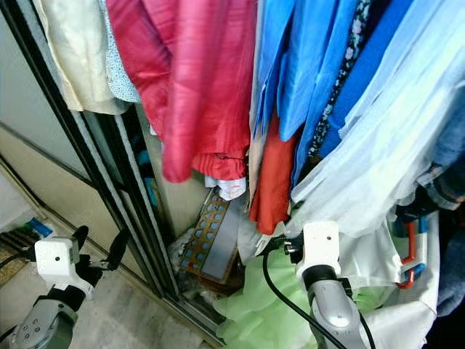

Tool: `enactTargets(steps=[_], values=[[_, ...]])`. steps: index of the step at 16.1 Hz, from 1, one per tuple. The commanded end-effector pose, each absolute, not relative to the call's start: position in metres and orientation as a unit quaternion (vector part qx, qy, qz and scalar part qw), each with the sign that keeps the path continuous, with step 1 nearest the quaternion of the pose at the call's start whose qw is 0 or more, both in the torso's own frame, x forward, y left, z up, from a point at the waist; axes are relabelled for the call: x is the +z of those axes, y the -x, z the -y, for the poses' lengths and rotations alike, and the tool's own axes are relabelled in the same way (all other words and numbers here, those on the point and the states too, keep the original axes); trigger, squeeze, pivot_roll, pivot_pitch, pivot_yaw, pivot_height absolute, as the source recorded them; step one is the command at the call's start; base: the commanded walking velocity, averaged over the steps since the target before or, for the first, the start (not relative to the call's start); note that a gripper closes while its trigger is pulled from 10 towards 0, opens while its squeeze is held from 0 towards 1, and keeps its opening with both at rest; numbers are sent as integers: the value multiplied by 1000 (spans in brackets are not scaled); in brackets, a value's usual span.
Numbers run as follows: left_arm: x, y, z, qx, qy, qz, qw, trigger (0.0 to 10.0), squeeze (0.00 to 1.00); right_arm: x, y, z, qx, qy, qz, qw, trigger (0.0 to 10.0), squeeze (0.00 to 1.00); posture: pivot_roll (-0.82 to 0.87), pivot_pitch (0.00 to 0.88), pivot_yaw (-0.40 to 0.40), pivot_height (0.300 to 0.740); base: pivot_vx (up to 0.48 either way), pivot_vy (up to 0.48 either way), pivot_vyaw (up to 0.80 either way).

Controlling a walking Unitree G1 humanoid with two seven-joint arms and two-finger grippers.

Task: Clean up the room

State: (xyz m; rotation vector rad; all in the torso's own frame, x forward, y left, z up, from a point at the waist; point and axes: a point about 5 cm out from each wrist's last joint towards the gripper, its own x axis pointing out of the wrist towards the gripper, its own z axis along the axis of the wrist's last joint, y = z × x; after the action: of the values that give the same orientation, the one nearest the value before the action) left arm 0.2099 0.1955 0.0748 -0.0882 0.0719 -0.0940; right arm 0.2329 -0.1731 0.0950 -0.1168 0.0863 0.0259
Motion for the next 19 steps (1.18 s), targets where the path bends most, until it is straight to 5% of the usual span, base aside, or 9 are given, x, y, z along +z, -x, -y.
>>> enactTargets(steps=[1, 19], values=[[78, -210, -194, -56, 38, -33, 997, 10000, 0, 100, -234, 173, 18, 64, -36, 997, 10000, 0, 7, 0, -21, 740, 0, 0, 800], [78, -218, -183, -70, 27, -23, 997, 10000, 0, 91, -243, 165, 37, 71, -46, 996, 10000, 0, 7, 0, -24, 740, 0, 0, 800]])
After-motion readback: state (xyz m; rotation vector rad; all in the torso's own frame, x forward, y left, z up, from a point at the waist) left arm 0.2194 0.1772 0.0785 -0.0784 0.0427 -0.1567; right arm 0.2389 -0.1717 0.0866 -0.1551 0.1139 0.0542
